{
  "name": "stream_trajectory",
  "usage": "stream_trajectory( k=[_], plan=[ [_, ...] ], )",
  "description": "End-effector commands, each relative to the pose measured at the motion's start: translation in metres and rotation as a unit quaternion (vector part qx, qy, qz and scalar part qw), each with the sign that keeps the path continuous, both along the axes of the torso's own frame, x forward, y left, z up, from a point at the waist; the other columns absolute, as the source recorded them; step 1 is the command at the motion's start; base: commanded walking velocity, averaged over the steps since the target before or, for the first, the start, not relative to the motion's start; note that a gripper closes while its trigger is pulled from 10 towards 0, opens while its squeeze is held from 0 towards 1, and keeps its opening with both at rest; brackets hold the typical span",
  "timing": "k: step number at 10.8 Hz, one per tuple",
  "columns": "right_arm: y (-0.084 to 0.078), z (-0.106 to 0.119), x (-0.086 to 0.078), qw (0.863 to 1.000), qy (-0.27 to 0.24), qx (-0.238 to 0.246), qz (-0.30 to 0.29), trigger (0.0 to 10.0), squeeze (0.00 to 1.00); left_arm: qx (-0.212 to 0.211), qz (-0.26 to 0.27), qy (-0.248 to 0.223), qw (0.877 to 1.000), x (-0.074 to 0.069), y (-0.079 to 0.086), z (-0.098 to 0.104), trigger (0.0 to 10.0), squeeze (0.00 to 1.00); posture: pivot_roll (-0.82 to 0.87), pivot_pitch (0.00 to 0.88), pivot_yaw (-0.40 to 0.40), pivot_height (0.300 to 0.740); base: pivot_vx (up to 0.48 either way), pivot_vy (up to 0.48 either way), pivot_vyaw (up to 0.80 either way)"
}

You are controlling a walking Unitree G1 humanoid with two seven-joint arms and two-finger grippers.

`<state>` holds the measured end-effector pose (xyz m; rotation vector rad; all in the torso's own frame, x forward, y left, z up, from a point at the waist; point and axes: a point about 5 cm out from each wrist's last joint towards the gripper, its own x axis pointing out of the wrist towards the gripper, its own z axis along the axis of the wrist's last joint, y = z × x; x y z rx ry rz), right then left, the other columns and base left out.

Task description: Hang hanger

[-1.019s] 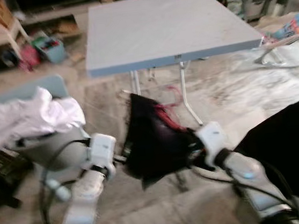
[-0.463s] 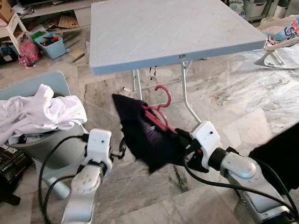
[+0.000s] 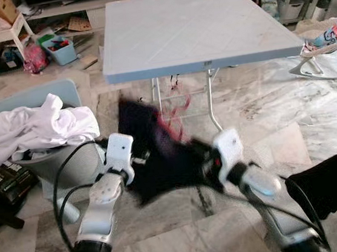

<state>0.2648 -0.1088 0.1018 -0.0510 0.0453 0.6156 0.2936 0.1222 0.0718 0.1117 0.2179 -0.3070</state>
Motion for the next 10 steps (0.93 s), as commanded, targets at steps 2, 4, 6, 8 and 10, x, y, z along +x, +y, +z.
stream_trajectory(
  k=[2, 4, 6, 8, 10],
  plan=[
    [-0.001, 0.018, 0.017, 0.997, -0.043, 0.019, -0.054, 10.0, 0.0, -0.02, -0.03, -0.011, 0.999, 0.004, -0.009, 0.006, 10.0, 0.0, -0.05, 0.0, 0.013, 0.74, 0.0, 0.0, 0.0],
    [0.008, 0.022, 0.02, 0.997, -0.043, 0.039, -0.051, 10.0, 0.0, -0.066, -0.048, -0.027, 0.996, 0.004, -0.014, 0.014, 10.0, 1.0, -0.05, 0.0, 0.007, 0.74, 0.0, 0.0, 0.0],
    [0.009, 0.019, 0.025, 0.996, -0.052, 0.025, -0.068, 10.0, 0.0, -0.057, -0.059, -0.03, 0.996, 0.002, -0.015, 0.012, 10.0, 1.0, -0.05, 0.0, 0.004, 0.74, 0.0, 0.0, 0.0],
    [0.011, 0.015, 0.026, 0.997, -0.046, 0.014, -0.066, 10.0, 0.0, -0.04, -0.058, -0.036, 0.997, 0.003, -0.017, 0.014, 10.0, 1.0, -0.05, 0.0, 0.005, 0.74, 0.0, 0.0, 0.0],
    [0.016, 0.0, 0.015, 1.0, -0.016, -0.002, -0.016, 10.0, 0.0, -0.03, -0.051, -0.037, 0.998, 0.011, -0.013, 0.016, 10.0, 0.0, -0.05, 0.0, 0.0, 0.74, 0.0, 0.0, 0.0]
  ],
)
